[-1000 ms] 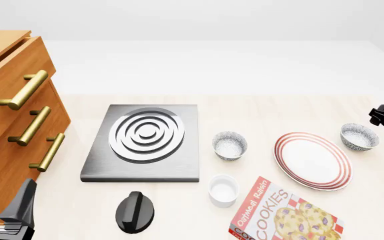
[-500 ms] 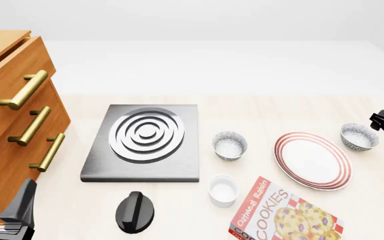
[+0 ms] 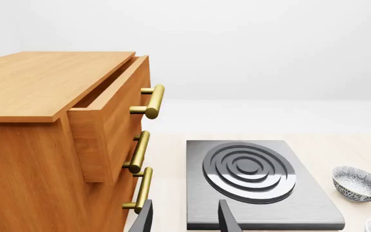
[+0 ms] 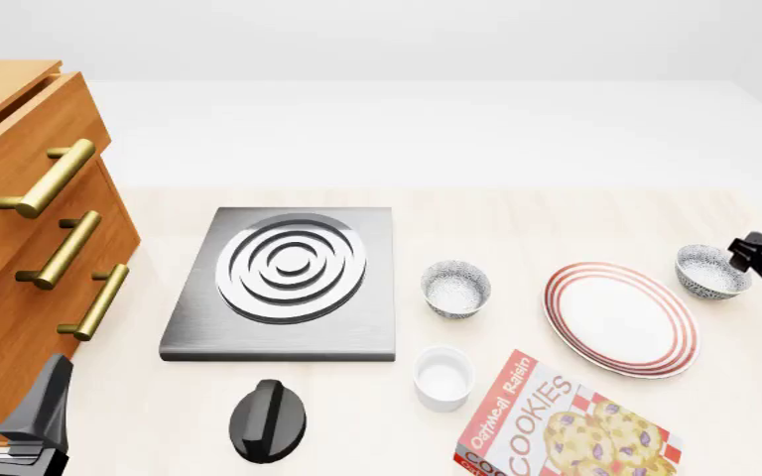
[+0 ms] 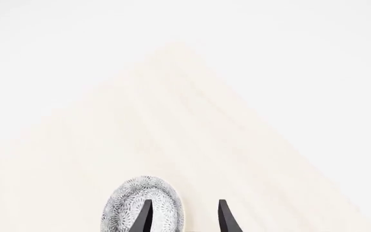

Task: Pick the akita bowl next to the plate and place it on the plate.

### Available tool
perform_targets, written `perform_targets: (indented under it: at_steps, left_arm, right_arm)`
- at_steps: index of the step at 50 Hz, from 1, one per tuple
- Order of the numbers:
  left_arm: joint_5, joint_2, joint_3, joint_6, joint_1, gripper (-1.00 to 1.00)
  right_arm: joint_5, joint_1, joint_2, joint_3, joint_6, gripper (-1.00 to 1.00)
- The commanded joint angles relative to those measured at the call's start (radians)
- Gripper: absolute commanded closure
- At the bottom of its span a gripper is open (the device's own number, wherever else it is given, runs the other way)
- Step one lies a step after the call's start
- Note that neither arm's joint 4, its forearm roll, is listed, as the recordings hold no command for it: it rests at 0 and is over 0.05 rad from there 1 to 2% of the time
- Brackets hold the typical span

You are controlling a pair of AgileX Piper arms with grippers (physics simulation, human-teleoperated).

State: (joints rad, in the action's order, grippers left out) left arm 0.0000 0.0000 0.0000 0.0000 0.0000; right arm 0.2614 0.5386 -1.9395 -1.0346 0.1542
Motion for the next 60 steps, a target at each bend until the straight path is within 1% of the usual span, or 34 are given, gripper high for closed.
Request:
perform_targets:
  at_steps: [1,41,60]
  left_arm:
    - [0.000,0.000,0.000,0.000,0.000,-1.00]
    - [0.000,0.000,0.000,0.000,0.000,-1.00]
    - [0.000,0.000,0.000,0.000,0.000,-1.00]
  right_arm:
    - [0.013,0.001,-0.012,0.013,-0.011,-1.00]
    - [0.055,-0.004,-0.073,0.031,-0.034,-1.00]
    - [0.041,-0.011,-0.090,0.014,-0.032,-1.00]
